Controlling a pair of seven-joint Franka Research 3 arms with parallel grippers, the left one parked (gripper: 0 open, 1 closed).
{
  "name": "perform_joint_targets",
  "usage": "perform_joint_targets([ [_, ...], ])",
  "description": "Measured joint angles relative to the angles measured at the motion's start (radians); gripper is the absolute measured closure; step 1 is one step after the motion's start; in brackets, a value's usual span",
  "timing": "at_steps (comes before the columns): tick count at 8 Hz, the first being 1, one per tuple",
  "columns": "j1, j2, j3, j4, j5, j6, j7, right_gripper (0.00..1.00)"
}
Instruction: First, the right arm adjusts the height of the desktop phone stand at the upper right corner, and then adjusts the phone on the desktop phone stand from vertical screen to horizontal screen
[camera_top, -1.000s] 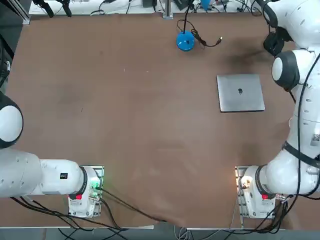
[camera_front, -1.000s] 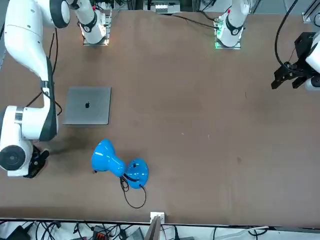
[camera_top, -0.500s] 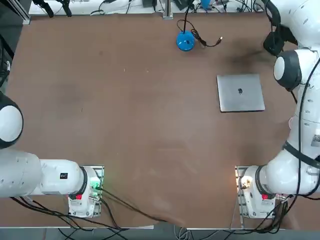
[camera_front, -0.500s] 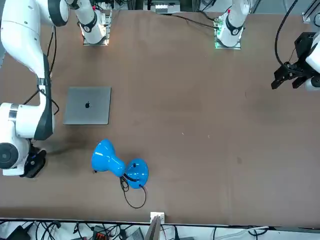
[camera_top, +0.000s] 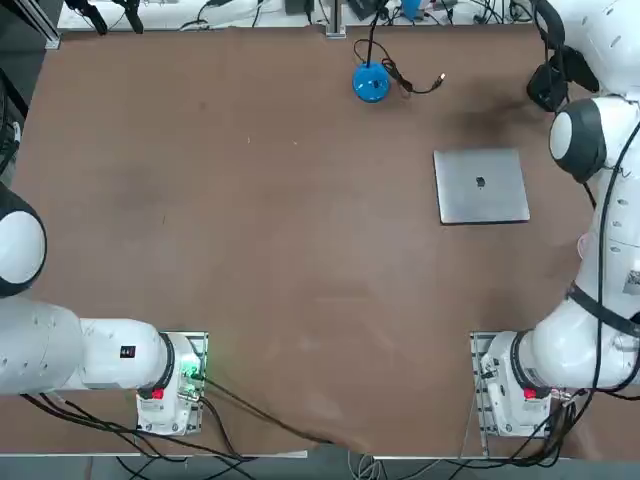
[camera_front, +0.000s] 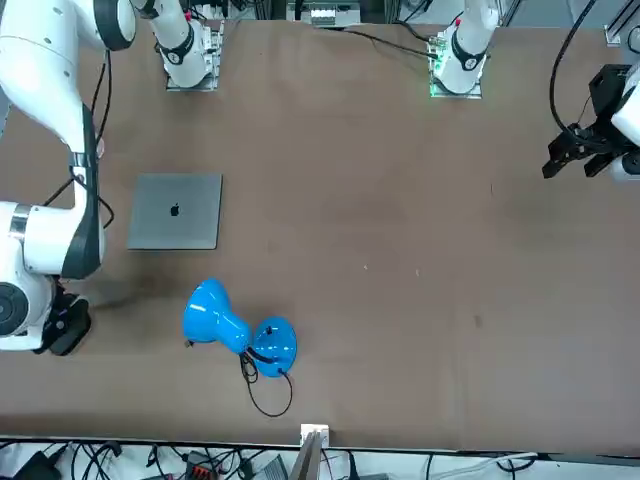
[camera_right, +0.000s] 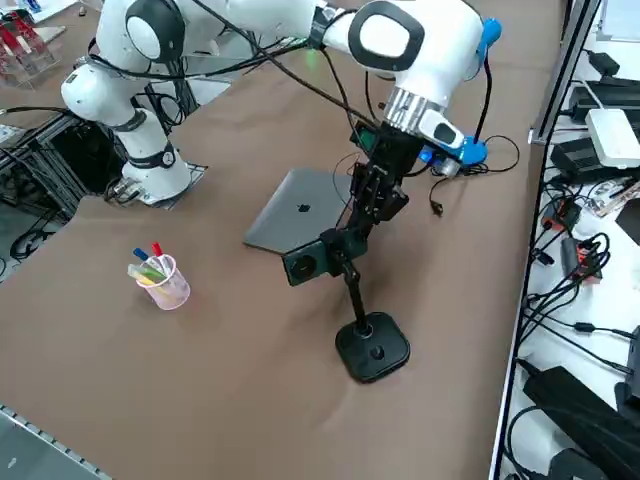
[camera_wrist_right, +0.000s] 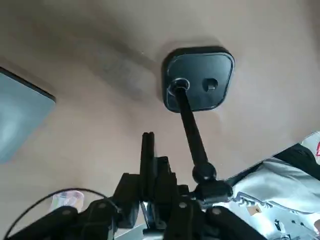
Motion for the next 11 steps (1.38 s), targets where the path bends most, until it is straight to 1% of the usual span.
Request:
perform_joint_targets([
  [2,0.000,-0.007,0.000,0.000,0.000,-0.008,0.000,0.77],
  [3,0.000,-0.014,0.000,0.000,0.000,-0.014,0.000,0.69],
  [4,0.001,-0.023,0.000,0.000,0.000,-0.021,0.000,0.57],
  [5,0.001,-0.033,0.000,0.000,0.000,-0.023,0.000,0.53],
  [8,0.001,-0.072,0.000,0.002,0.008,-0.024,0.001,0.03],
  [9,0.001,-0.094,-0.003,0.004,0.054,-0.024,0.013,0.00],
  [11,-0.006,-0.158,-0.012,0.005,0.193,-0.035,0.126,0.00],
])
